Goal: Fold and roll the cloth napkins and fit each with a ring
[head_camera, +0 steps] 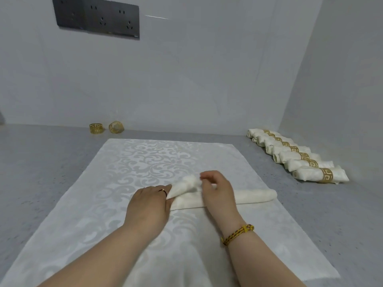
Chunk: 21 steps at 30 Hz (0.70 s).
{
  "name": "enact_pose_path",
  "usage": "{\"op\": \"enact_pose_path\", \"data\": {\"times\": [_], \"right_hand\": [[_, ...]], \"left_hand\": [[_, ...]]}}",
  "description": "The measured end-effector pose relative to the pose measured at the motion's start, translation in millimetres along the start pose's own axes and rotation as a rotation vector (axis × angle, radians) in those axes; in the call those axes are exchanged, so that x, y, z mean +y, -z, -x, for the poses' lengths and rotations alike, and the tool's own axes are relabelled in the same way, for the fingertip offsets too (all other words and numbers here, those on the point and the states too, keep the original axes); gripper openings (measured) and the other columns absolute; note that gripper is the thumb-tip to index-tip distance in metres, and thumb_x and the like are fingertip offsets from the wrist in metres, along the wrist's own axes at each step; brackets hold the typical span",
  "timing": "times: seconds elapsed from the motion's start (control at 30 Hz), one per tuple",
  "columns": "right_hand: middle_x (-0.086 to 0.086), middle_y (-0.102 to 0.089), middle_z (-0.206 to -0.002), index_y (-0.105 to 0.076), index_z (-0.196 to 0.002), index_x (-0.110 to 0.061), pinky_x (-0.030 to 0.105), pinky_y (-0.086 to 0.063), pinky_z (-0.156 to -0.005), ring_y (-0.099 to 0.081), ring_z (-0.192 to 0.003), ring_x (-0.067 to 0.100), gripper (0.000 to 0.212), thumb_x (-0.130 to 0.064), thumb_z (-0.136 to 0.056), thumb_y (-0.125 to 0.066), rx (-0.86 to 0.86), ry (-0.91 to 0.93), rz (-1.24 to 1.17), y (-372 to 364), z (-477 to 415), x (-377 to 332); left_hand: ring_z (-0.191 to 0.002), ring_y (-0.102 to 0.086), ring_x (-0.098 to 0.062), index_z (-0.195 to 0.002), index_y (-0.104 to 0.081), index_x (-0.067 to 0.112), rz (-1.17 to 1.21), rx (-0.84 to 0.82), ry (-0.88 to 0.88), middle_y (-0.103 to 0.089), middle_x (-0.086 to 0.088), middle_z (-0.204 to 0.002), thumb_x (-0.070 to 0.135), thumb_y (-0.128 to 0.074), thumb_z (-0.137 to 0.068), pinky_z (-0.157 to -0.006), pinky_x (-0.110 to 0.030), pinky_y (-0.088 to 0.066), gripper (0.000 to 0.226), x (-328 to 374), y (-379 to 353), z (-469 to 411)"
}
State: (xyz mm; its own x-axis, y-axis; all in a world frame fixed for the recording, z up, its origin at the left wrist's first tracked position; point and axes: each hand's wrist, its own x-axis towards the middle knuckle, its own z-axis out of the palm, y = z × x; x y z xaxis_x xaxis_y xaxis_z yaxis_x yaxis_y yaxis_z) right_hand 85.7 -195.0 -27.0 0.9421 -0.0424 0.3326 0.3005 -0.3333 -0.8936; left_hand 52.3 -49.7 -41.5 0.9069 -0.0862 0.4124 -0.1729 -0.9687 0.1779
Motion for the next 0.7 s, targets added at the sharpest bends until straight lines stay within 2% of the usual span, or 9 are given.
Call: {"op": "enact_pose_path", "data": {"times": [0.1, 0.23, 0.3, 0.37, 0.4, 0.43, 0.5, 0.57, 0.7], "right_hand": [[-0.008, -0.054, -0.086, -0.055, -0.102, -0.015, 0.020, -0.037, -0.071, -0.050, -0.092, 0.015, 0.016, -0.011, -0.092, -0.043, 0.046, -0.167, 0.024, 14, -8, 6], [-0.001, -0.057, -0.095, -0.058, -0.107, -0.005, 0.013, -0.036, -0.062, -0.047, -0.091, 0.012, 0.024, -0.010, -0.094, -0.039, -0.051, -0.281, -0.047, 17, -10, 4], [-0.004, -0.054, -0.093, -0.059, -0.107, -0.005, 0.020, -0.033, -0.063, -0.045, -0.090, 0.011, 0.026, -0.009, -0.094, -0.037, -0.057, -0.280, -0.022, 18, -10, 4], [-0.003, -0.051, -0.096, -0.059, -0.107, -0.004, 0.018, -0.031, -0.063, -0.044, -0.090, 0.010, 0.027, -0.009, -0.095, -0.036, -0.063, -0.262, 0.010, 18, -11, 5], [-0.003, -0.052, -0.095, -0.059, -0.106, -0.004, 0.017, -0.033, -0.059, -0.045, -0.086, 0.009, 0.027, -0.008, -0.094, -0.036, -0.065, -0.255, 0.006, 19, -11, 5], [-0.003, -0.053, -0.093, -0.060, -0.104, -0.005, 0.012, -0.035, -0.055, -0.046, -0.080, 0.007, 0.026, -0.008, -0.094, -0.036, -0.067, -0.255, -0.006, 19, -11, 5], [-0.008, -0.052, -0.085, -0.060, -0.100, -0.008, 0.001, -0.032, -0.056, -0.044, -0.072, -0.003, 0.024, -0.010, -0.094, -0.037, -0.082, -0.259, -0.018, 19, -10, 5], [-0.010, -0.051, -0.083, -0.058, -0.092, -0.012, 0.003, -0.031, -0.061, -0.043, -0.071, -0.004, 0.019, -0.012, -0.093, -0.040, -0.102, -0.261, -0.026, 19, -10, 5], [-0.005, -0.054, -0.077, -0.057, -0.077, -0.012, 0.014, -0.037, -0.062, -0.048, -0.070, 0.005, 0.018, -0.025, -0.089, -0.053, -0.153, -0.279, -0.083, 22, -8, 4]], "left_hand": [[-0.109, -0.055, -0.015, -0.124, -0.054, 0.024, -0.007, -0.001, 0.027, -0.061, 0.009, -0.116, 0.040, -0.009, -0.081, -0.091, -0.024, -0.036, 0.065, -1, -3, 0], [-0.074, -0.070, -0.012, -0.088, -0.074, 0.020, -0.108, -0.048, -0.046, -0.073, 0.006, -0.085, 0.031, -0.044, -0.069, -0.065, -0.028, -0.055, 0.037, 6, 5, -3], [-0.079, -0.070, -0.011, -0.092, -0.074, 0.021, -0.111, -0.058, -0.110, -0.073, 0.006, -0.088, 0.031, -0.049, -0.065, -0.072, -0.030, -0.054, 0.037, 12, 5, -2], [-0.105, -0.062, -0.009, -0.118, -0.061, 0.019, -0.046, -0.144, -0.090, -0.065, 0.005, -0.114, 0.038, -0.031, -0.076, -0.097, -0.034, -0.040, 0.055, 21, 4, -1], [-0.124, -0.046, -0.009, -0.134, -0.044, 0.019, -0.048, -0.206, -0.078, -0.050, 0.005, -0.134, 0.042, -0.017, -0.082, -0.109, -0.035, -0.025, 0.063, 23, 1, -3], [-0.135, -0.028, -0.008, -0.143, -0.025, 0.020, -0.077, -0.252, -0.079, -0.033, 0.006, -0.146, 0.048, -0.009, -0.088, -0.114, -0.035, -0.011, 0.064, 22, -1, -4], [-0.141, -0.009, -0.009, -0.146, -0.006, 0.022, -0.089, -0.416, -0.028, -0.012, 0.007, -0.153, 0.060, -0.012, -0.090, -0.114, -0.039, 0.001, 0.068, 24, 1, -5], [-0.142, -0.005, -0.013, -0.146, -0.003, 0.022, -0.083, -0.496, 0.005, -0.008, 0.005, -0.155, 0.068, -0.009, -0.084, -0.114, -0.046, 0.001, 0.078, 26, 3, -10], [-0.142, -0.004, -0.017, -0.146, -0.008, 0.024, -0.052, -0.526, 0.071, -0.009, 0.003, -0.155, 0.050, -0.011, -0.095, -0.112, -0.052, 0.003, 0.057, 36, 5, -18]]}}
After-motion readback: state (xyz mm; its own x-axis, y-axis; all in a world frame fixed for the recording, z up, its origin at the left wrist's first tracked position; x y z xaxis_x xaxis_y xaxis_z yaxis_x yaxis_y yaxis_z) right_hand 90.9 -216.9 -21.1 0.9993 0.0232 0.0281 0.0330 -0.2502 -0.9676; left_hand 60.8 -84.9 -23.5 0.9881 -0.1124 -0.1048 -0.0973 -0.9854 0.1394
